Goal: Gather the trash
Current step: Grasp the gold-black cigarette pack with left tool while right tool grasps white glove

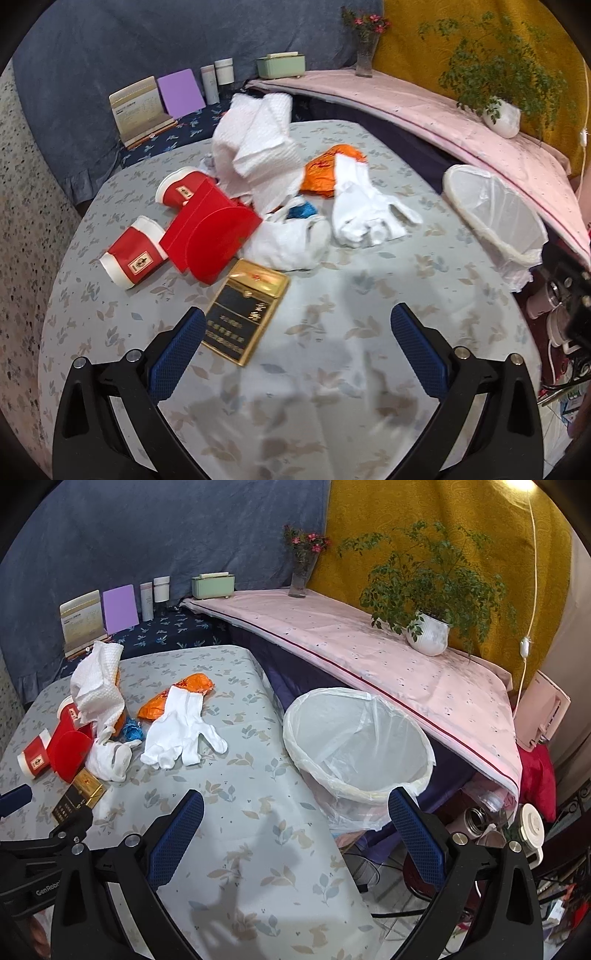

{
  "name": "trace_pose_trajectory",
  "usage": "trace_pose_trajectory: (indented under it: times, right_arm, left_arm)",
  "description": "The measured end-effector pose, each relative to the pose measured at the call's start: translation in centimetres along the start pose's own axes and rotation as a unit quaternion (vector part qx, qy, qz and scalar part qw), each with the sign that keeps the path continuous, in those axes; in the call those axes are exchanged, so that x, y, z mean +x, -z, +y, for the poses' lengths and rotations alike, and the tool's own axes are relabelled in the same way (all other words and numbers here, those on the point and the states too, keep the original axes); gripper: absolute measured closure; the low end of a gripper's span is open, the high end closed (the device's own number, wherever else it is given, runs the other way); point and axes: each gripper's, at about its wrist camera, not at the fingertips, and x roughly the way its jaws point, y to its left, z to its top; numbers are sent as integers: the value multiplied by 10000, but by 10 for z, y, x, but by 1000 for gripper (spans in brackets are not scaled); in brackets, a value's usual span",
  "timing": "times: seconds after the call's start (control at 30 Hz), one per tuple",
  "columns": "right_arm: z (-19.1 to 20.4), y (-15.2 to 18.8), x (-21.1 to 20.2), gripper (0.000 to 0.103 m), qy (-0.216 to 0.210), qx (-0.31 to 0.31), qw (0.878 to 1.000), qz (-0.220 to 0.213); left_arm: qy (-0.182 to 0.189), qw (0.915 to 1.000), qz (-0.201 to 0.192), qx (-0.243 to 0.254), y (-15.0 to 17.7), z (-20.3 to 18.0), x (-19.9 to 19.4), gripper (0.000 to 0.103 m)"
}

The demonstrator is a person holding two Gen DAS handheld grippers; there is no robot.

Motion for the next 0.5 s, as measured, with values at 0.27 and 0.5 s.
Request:
trace_pose_trajectory:
  times: [0.27,0.5]
  right_arm:
    - [27,-10,37,7,-197,-89,9996,155]
    - [55,-21,70,7,-453,-146,9983,333]
  left_arm:
    - [-110,9991,335,-245,5,43,41,7]
    - [-86,9972,602,-425,9,64,67,7]
